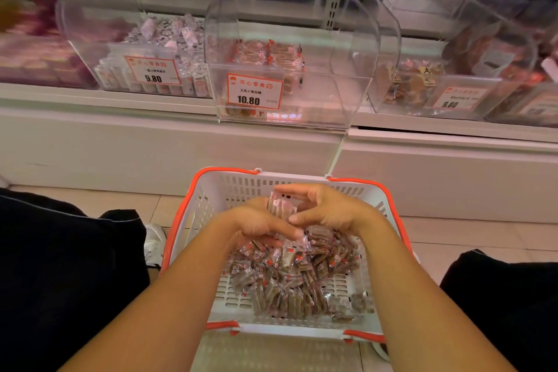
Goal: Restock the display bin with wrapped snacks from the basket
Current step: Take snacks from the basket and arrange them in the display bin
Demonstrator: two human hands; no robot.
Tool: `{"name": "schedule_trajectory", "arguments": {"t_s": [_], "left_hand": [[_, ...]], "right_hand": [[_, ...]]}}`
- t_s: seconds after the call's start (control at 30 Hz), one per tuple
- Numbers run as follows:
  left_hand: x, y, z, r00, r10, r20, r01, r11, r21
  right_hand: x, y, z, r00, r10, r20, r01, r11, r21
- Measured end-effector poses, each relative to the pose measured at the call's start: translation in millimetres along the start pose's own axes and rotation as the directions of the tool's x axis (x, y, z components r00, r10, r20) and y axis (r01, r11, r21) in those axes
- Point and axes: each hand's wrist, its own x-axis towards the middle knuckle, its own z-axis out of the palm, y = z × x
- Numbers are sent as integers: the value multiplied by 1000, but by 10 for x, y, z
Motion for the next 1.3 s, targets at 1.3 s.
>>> {"name": "schedule_trajectory", "arguments": {"t_s": [1.3], "left_hand": [[-500,2163,-1112,580,806,115,113,-219,969]], "right_hand": [[1052,-2025,-1113,941,-87,-326,-272,380,-884]]}}
